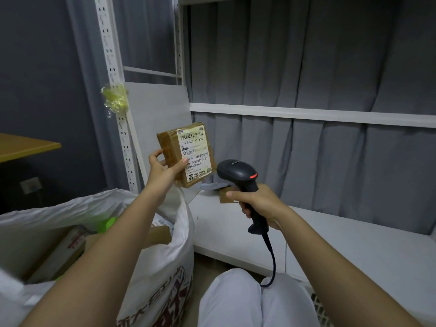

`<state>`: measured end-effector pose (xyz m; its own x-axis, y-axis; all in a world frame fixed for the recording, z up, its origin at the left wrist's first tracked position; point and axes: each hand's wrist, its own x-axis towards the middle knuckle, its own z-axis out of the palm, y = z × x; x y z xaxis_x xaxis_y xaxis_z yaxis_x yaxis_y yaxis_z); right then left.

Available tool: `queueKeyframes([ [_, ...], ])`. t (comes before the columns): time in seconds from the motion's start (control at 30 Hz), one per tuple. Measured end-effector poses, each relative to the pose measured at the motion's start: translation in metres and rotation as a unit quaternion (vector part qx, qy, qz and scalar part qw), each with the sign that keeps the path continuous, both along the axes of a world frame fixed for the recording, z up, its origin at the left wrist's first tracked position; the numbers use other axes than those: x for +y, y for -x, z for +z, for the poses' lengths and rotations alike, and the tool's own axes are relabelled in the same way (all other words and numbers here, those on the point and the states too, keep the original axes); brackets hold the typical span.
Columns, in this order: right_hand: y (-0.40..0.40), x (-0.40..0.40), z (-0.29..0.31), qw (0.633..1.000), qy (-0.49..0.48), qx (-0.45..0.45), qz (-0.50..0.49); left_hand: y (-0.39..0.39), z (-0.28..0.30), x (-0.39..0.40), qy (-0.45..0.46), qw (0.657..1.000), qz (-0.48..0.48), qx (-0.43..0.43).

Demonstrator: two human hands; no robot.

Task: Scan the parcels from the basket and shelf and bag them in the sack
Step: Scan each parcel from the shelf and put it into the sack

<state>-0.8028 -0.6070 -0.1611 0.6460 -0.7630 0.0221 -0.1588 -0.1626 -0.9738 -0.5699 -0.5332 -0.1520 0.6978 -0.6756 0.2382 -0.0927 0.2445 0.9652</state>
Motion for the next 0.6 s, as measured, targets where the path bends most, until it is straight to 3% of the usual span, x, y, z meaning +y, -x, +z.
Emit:
queueKeyframes([
  [0.23, -0.076, 0.016, -0.007, 0.999, -0.001, -0.030, -0.011, -0.031, 0.028, 0.087, 0.013, 0.985, 0.125, -0.121],
  [0.43, -0.151, 0.028, -0.029, 0.996, 0.079, 0.033, -0.031, -0.066, 0.033, 0.191, -0.173, 0.931, 0.188, -0.260],
  [0.53, -0.174, 0.031, -0.038, 0.988, 0.128, 0.073, -0.051, -0.074, 0.021, 0.220, -0.253, 0.912, 0.159, -0.282],
  [0.6, -0.182, 0.030, -0.042, 0.988, 0.122, 0.078, -0.050, -0.078, 0.007, 0.217, -0.328, 0.876, 0.139, -0.324],
])
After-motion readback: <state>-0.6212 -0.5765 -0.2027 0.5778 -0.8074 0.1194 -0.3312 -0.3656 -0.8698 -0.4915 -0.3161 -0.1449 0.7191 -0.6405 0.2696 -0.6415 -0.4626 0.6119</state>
